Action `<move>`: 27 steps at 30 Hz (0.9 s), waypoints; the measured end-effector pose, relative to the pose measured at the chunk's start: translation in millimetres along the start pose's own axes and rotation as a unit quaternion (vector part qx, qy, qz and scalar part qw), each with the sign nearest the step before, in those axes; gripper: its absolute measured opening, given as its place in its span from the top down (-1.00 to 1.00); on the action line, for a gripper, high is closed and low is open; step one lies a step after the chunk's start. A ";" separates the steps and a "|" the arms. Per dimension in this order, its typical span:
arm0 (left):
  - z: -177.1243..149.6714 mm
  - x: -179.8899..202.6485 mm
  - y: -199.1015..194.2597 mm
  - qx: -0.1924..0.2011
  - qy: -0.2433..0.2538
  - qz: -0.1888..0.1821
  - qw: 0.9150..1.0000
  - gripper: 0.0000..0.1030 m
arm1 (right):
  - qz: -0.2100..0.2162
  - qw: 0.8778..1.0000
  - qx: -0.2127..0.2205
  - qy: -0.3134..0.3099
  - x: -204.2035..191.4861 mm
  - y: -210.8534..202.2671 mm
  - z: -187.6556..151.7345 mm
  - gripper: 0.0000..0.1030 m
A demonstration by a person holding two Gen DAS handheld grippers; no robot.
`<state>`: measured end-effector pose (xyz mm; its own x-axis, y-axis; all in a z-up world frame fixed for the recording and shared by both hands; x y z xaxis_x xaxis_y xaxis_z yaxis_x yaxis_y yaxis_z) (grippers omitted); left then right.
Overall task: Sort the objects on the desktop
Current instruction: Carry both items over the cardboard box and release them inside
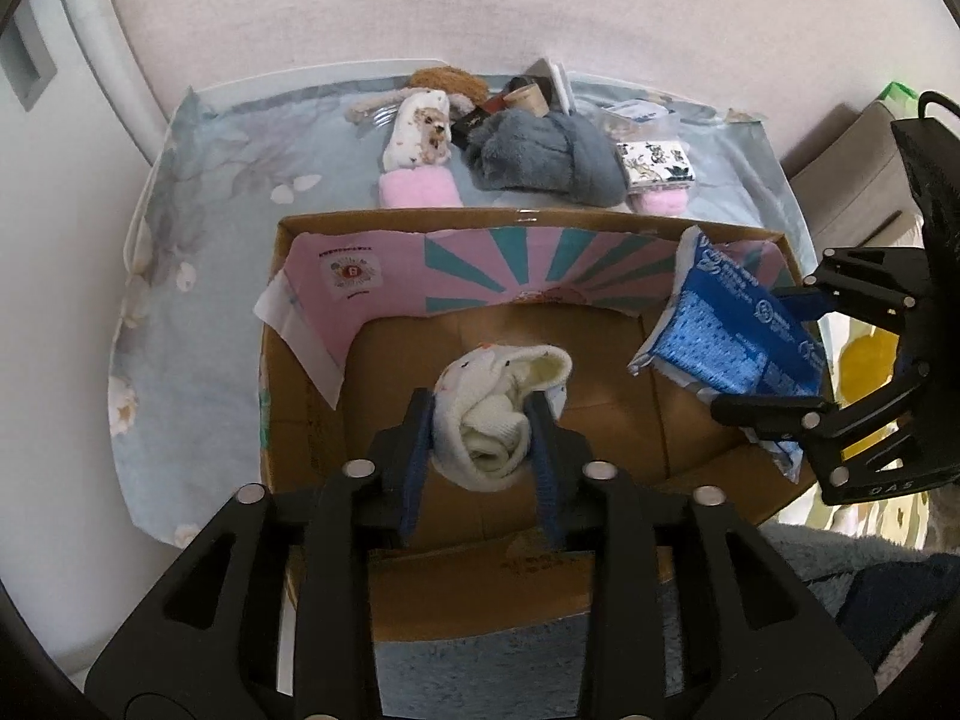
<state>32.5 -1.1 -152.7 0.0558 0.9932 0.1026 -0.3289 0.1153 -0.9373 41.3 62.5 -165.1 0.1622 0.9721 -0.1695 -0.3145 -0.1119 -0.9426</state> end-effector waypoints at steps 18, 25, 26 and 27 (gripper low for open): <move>13.2 -4.5 -12.9 0.028 0.020 0.023 0.999 -0.99 | -0.020 0.999 0.045 0.010 11.4 -18.6 6.1 -0.79; 19.6 -7.0 -16.6 0.032 0.025 0.017 0.999 -0.99 | -0.028 0.998 0.045 0.014 14.2 -19.0 5.0 -0.79; 20.3 -7.4 -17.1 0.033 0.025 0.016 0.999 -0.99 | -0.028 0.999 0.044 0.016 14.7 -19.7 4.6 -0.79; 21.1 -8.1 -17.8 0.034 0.025 0.015 0.999 -0.99 | -0.027 0.999 0.041 0.020 15.4 -20.1 4.4 -0.79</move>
Point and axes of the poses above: each gripper's, at about its wrist camera, not at the fingertips, and y roughly the way its jaws point, x to its right, z to its top, the point moved 6 cm from there along y, roughly the way its jaws point, and after that the axes turned 3 degrees about z, right-handed, at the moved point
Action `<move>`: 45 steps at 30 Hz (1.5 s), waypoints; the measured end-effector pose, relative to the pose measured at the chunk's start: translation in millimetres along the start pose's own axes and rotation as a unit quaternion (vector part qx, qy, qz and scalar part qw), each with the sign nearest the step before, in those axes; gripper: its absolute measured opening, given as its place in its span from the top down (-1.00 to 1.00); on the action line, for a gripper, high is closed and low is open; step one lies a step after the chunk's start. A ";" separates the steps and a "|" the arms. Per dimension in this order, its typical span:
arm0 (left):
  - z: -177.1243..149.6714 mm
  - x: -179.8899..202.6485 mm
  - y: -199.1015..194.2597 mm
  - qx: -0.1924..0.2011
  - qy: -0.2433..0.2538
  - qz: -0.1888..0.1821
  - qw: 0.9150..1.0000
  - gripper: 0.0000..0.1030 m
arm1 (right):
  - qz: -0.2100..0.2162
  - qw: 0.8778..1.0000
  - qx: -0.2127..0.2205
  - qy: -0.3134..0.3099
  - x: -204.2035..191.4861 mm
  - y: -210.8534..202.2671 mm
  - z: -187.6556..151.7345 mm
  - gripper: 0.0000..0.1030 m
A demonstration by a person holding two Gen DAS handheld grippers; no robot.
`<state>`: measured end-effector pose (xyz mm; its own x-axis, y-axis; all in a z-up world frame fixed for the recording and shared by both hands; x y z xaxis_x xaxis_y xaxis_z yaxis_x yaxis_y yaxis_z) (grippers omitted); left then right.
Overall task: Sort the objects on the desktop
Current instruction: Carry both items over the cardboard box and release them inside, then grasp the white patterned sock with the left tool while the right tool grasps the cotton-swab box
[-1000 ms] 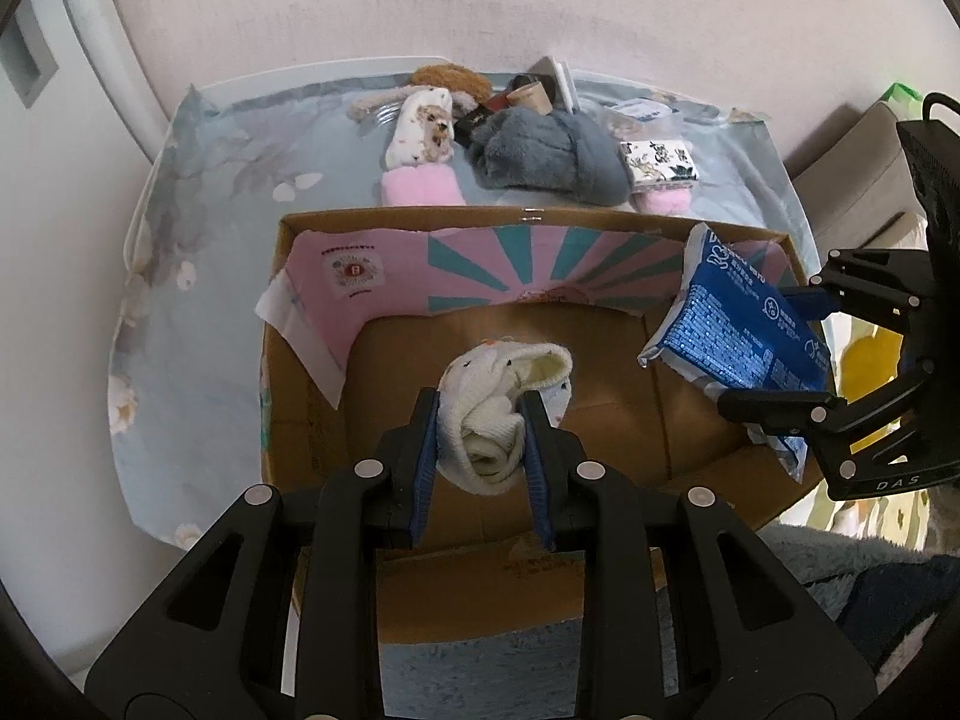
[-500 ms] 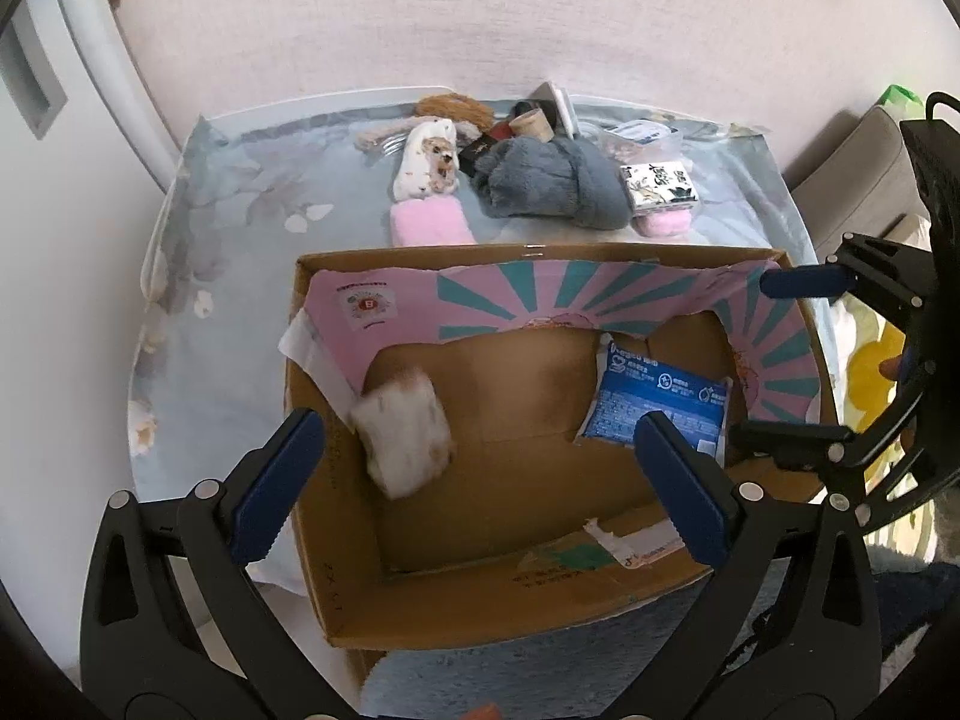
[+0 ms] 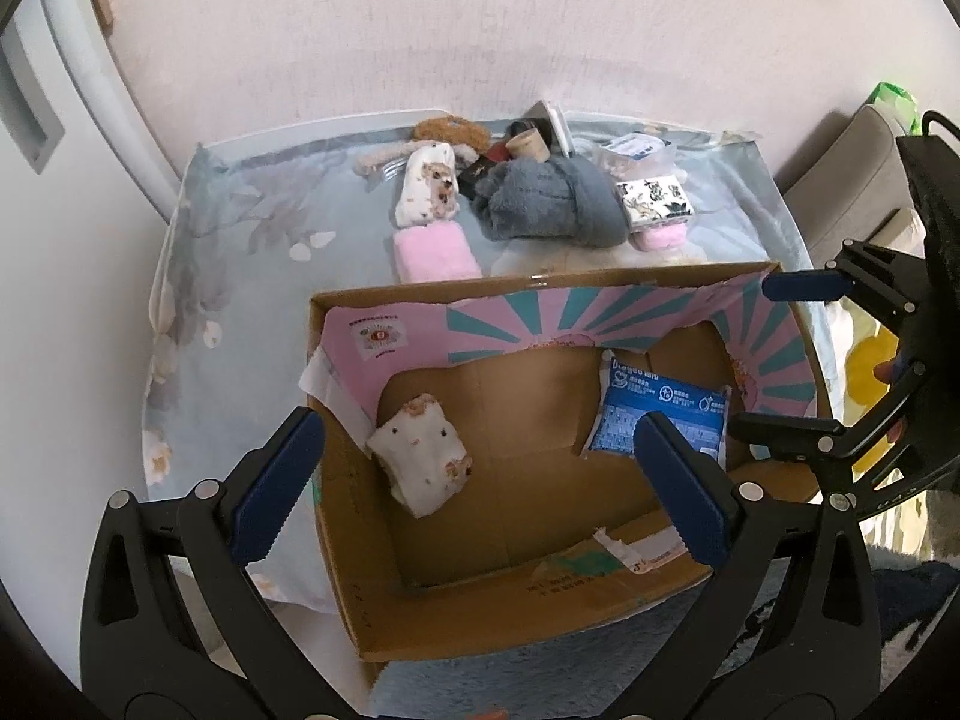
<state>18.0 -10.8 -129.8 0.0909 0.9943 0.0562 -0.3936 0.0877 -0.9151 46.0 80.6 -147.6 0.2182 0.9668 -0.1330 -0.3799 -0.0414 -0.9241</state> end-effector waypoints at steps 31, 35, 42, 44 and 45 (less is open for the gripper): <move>76.3 -45.7 -12.4 0.051 0.030 -0.008 0.998 -0.99 | -0.061 0.978 0.021 0.197 72.5 -26.1 13.9 -0.79; 102.3 -50.1 4.7 0.040 0.045 -0.018 0.998 -0.99 | -0.074 0.968 0.019 0.238 94.2 -25.8 22.6 -0.79; 140.2 -48.0 56.8 -0.001 0.073 -0.048 0.996 -0.97 | -0.093 0.961 -0.005 0.261 131.9 -3.9 45.2 -0.79; 148.4 -46.9 77.7 -0.017 0.074 -0.061 0.995 -0.97 | -0.088 0.951 -0.010 0.295 149.2 5.0 49.8 -0.79; 151.7 -46.6 86.6 -0.024 0.073 -0.065 0.995 -0.95 | -0.084 0.944 -0.007 0.318 161.7 11.6 53.9 -0.79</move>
Point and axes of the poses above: each gripper's, at about its wrist camera, not at the fingertips, and y roughly the way its jaws point, x to its right, z to its top, the point moved 6 cm from there along y, roughly the way its jaws point, and after that the axes turned 3 degrees about z, right-handed, at the moved point
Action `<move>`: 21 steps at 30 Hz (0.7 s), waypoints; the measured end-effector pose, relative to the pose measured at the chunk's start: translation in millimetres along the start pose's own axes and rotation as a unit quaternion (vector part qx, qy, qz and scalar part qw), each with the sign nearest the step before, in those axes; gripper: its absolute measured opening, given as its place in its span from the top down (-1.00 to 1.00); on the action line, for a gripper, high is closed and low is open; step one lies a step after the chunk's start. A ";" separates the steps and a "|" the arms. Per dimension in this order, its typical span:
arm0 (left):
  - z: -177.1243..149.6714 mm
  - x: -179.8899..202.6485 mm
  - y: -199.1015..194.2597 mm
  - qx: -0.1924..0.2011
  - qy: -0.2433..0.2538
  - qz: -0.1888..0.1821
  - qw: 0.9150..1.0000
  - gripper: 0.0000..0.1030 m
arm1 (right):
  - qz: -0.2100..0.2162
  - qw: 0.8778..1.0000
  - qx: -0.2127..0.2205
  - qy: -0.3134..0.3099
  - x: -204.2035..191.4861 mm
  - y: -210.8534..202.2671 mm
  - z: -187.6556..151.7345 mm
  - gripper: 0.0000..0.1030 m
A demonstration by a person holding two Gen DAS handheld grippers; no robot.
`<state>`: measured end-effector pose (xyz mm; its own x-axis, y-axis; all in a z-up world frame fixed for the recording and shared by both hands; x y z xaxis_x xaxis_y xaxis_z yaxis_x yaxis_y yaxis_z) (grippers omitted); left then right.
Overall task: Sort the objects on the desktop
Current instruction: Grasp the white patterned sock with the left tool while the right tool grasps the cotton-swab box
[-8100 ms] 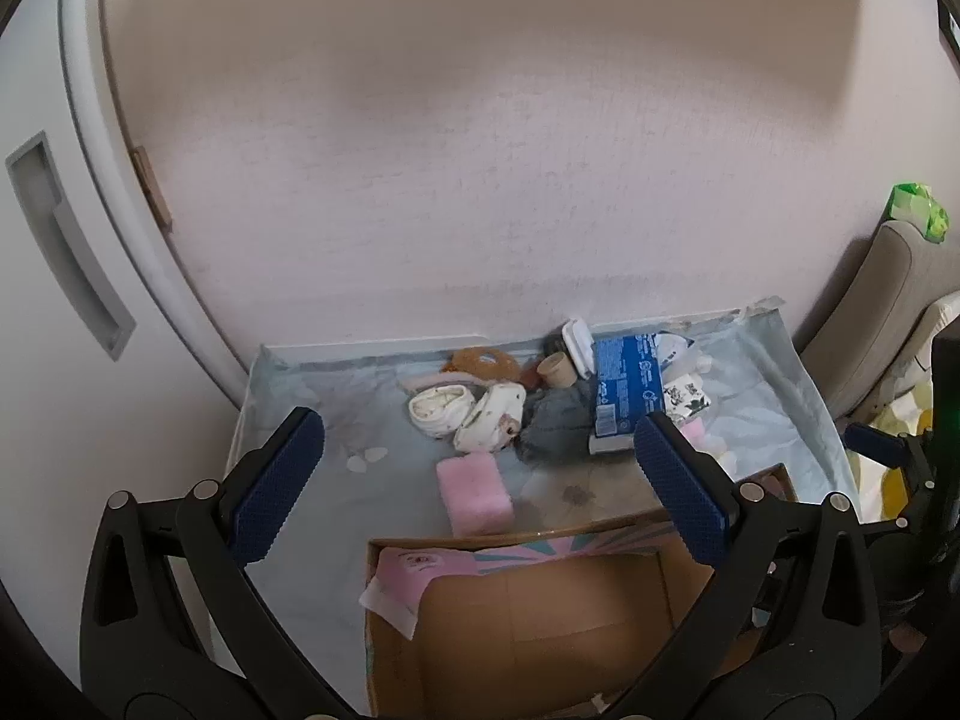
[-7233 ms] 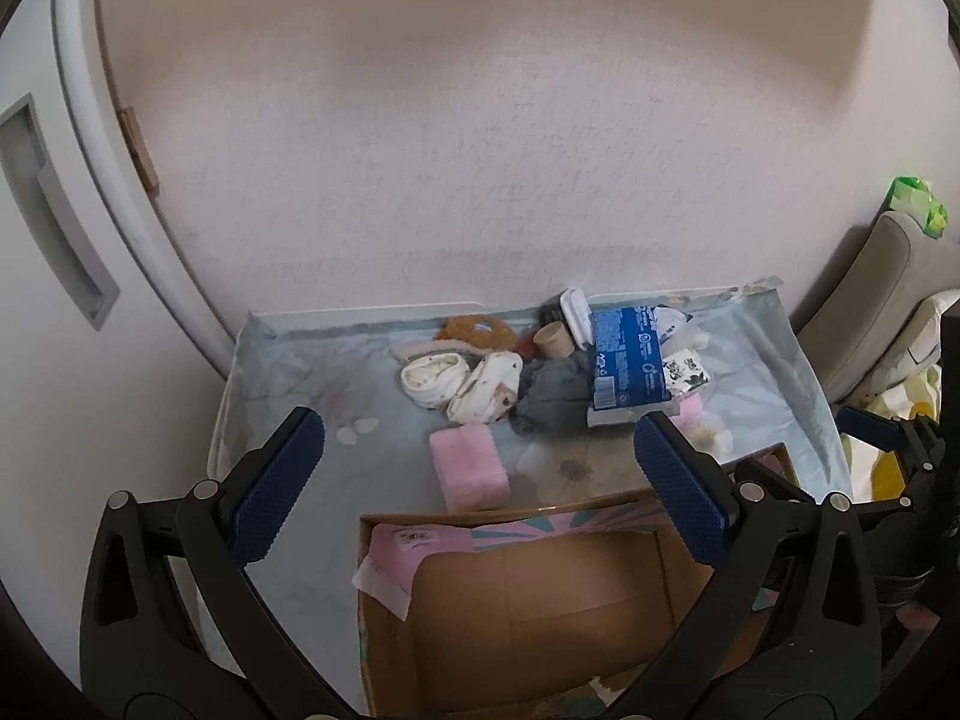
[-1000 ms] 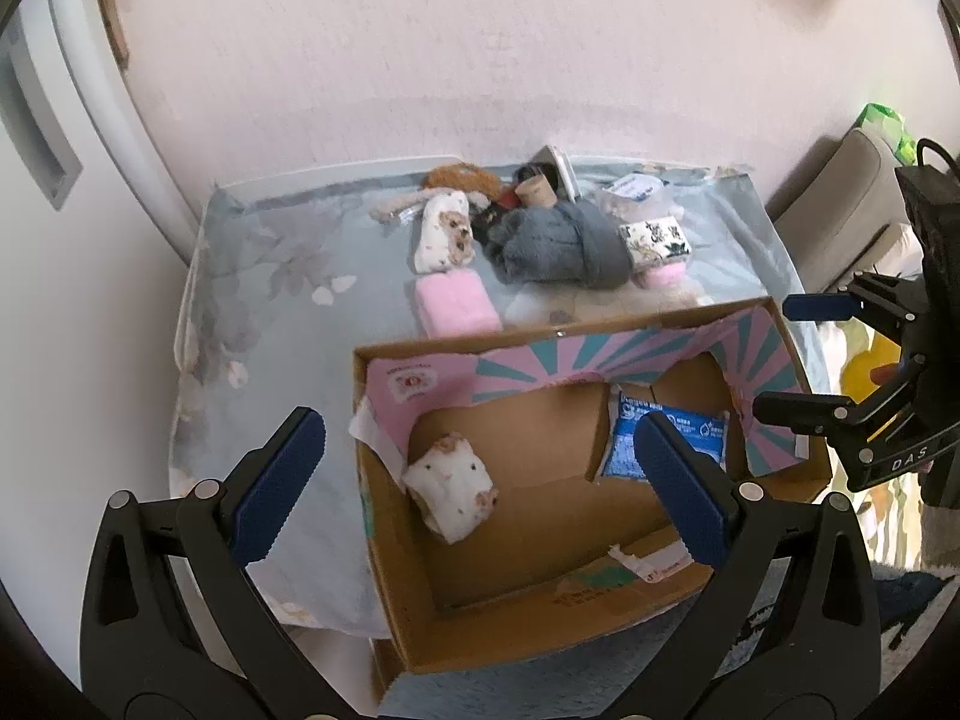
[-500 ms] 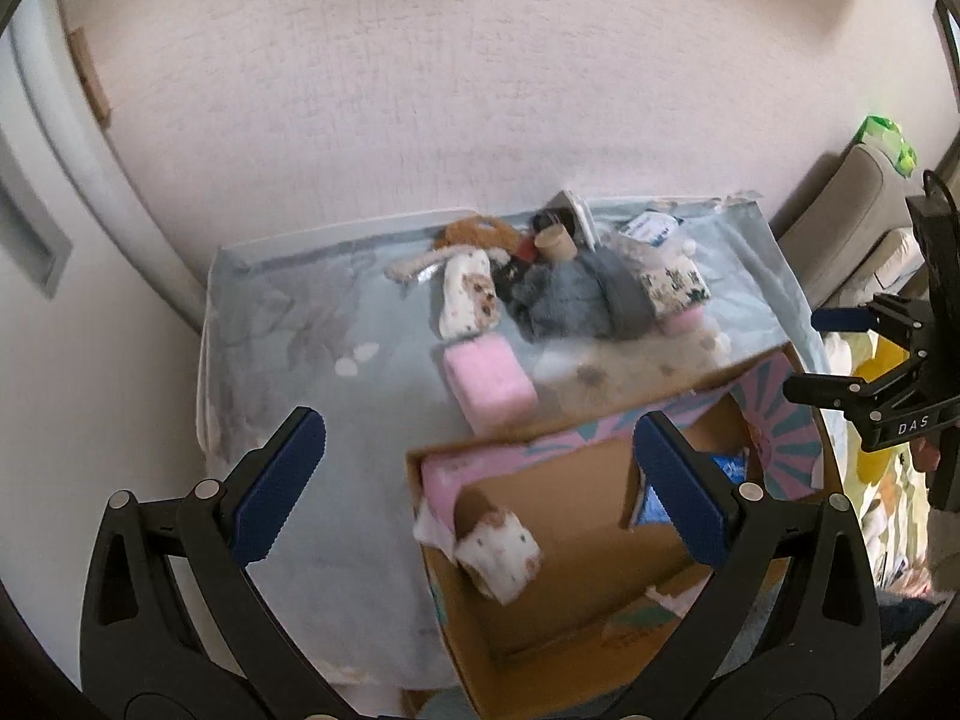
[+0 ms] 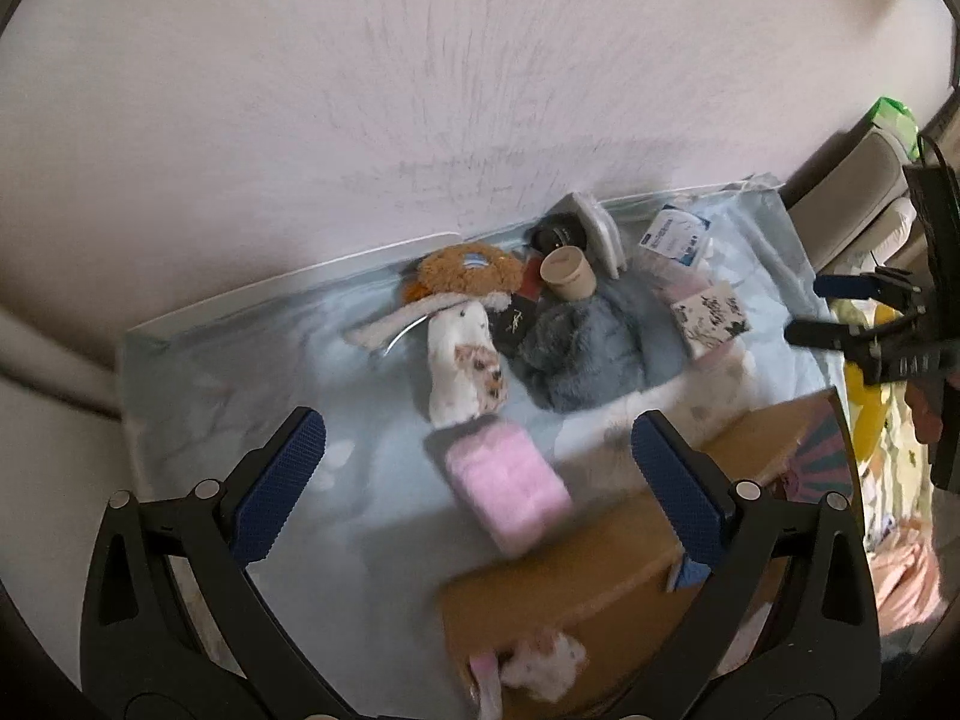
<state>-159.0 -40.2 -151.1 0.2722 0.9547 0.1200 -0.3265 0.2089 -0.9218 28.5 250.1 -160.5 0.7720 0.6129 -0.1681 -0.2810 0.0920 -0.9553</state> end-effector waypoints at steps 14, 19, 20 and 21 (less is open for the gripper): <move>10.4 -5.0 106.3 -0.088 0.010 -0.020 0.996 -0.52 | 0.068 0.960 -0.005 0.271 64.8 89.9 47.6 -0.79; 9.0 -4.3 121.5 -0.105 0.007 -0.025 0.994 0.17 | 0.072 0.952 0.000 0.297 66.6 103.2 48.3 -0.48; 7.4 -3.9 125.0 -0.112 0.004 -0.031 0.993 0.32 | 0.066 0.953 0.006 0.296 66.5 101.5 49.0 -0.41; 6.2 -3.1 127.0 -0.115 -0.002 -0.044 0.992 0.39 | 0.070 0.954 0.013 0.291 64.7 99.9 50.6 -0.24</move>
Point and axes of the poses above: each gripper's, at about its wrist camera, not at the fingertips, and y roughly the way its jaws point, x to its right, z to its top, the point moved 6 cm from there along y, roughly the way its jaws point, and after that the axes turned 3 degrees about z, right-handed, at the moved point
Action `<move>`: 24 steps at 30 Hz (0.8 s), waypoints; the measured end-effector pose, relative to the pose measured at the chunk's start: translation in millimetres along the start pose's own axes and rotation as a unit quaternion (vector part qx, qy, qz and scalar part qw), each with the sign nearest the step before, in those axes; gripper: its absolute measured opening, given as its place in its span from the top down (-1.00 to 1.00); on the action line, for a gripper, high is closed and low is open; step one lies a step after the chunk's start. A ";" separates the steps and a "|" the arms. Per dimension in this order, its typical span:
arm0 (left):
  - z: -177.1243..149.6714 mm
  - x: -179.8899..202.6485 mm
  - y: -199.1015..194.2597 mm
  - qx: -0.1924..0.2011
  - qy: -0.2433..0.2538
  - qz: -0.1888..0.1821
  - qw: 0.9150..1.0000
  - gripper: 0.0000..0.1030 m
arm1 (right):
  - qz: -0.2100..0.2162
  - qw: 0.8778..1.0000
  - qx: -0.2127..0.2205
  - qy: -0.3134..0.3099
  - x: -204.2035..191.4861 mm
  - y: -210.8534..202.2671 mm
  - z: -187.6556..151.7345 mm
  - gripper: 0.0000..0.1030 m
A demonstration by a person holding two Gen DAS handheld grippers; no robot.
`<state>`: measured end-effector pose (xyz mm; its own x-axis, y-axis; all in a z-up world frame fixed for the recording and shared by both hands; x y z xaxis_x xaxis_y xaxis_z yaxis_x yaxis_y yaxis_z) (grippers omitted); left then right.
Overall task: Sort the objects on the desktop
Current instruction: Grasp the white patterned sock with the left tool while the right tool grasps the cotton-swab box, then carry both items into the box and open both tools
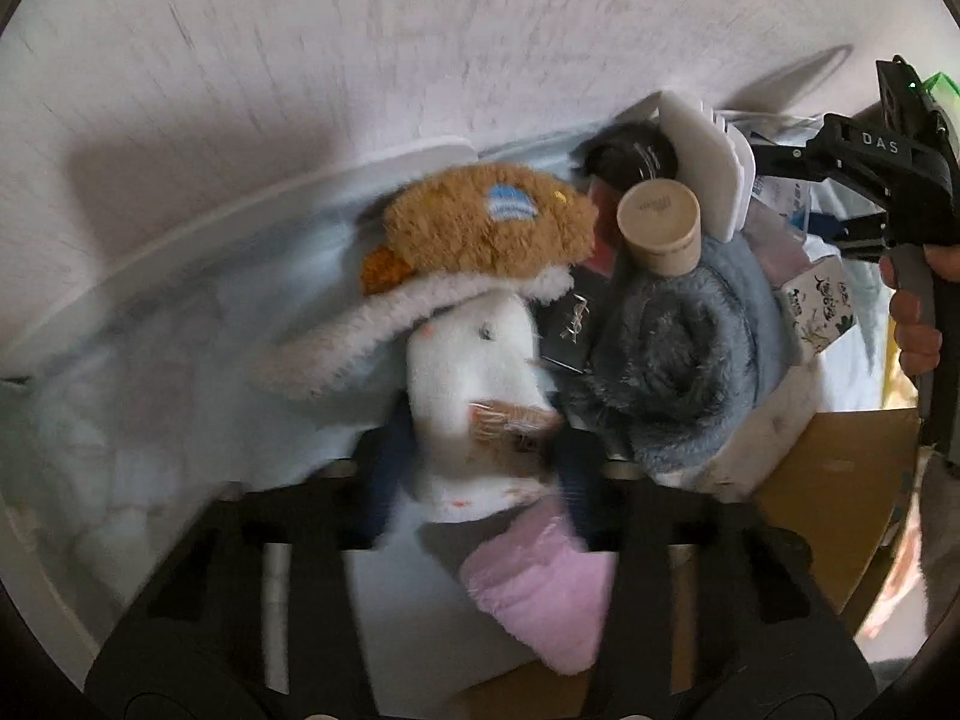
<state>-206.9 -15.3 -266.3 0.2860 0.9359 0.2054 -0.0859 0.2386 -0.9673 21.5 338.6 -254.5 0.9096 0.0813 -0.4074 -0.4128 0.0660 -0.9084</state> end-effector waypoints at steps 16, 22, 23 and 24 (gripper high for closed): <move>-3.8 18.9 -33.1 0.028 -0.002 0.003 1.000 0.52 | 0.031 0.999 0.022 -0.024 -6.0 -29.2 -15.1 0.38; -2.9 23.7 -60.7 0.045 -0.016 0.006 0.999 0.53 | 0.041 0.997 0.023 -0.054 -18.0 -50.1 -22.8 0.38; -3.7 25.8 -66.7 0.050 -0.017 0.008 0.999 0.53 | 0.041 0.997 0.022 -0.063 -21.2 -54.5 -25.0 0.38; -7.8 23.6 -71.3 0.056 -0.017 0.013 0.998 0.53 | 0.044 0.996 0.023 -0.072 -24.6 -59.4 -27.5 0.39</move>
<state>-186.6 -12.3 -193.7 0.2495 0.9500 0.1878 -0.1989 0.2401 -0.9502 24.9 305.3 -193.1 0.8554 0.2294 -0.4644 -0.4948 0.0969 -0.8636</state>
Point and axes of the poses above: each gripper's, at about its wrist camera, not at the fingertips, and y roughly the way its jaws point, x to its right, z to its top, the point moved 6 cm from there along y, roughly the way its jaws point, and after that the axes turned 3 degrees about z, right-handed, at the moved point
